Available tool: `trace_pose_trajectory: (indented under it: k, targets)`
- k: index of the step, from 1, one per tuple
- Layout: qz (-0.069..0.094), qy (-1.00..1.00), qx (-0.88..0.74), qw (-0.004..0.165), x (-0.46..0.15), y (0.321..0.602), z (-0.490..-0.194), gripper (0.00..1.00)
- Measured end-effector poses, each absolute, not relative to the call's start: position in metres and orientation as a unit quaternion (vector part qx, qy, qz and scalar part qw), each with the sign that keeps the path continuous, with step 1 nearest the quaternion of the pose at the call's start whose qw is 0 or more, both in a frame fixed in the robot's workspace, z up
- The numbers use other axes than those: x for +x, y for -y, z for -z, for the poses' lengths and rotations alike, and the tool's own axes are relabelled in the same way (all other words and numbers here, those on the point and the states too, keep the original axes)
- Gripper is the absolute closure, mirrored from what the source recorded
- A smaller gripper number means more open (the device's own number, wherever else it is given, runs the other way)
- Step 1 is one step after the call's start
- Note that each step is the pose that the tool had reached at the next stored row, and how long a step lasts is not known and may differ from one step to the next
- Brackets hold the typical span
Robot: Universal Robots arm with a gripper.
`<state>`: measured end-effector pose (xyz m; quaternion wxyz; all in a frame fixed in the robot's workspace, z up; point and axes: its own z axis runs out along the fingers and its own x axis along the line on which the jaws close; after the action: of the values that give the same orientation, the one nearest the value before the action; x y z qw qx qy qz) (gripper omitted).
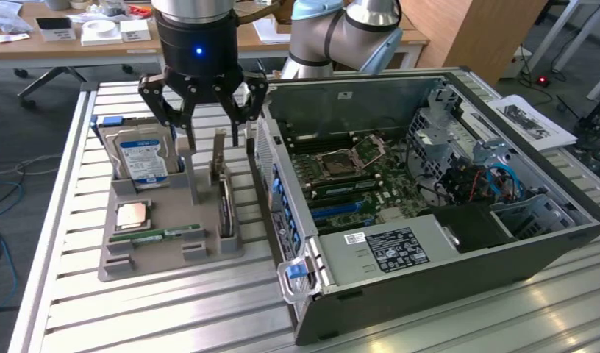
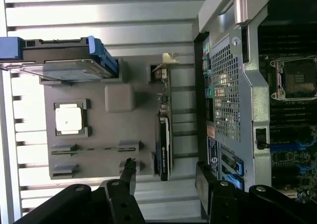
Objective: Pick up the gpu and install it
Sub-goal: 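Pick up the gpu and move the gpu toward the slot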
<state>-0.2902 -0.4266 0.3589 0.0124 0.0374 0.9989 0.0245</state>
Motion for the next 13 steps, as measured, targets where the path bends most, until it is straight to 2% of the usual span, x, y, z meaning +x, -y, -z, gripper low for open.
trace_pose_trajectory:
  k: [13]
  targets:
    - [-0.024,-0.999,0.037,0.012,-0.290,0.427,-0.343,0.40]
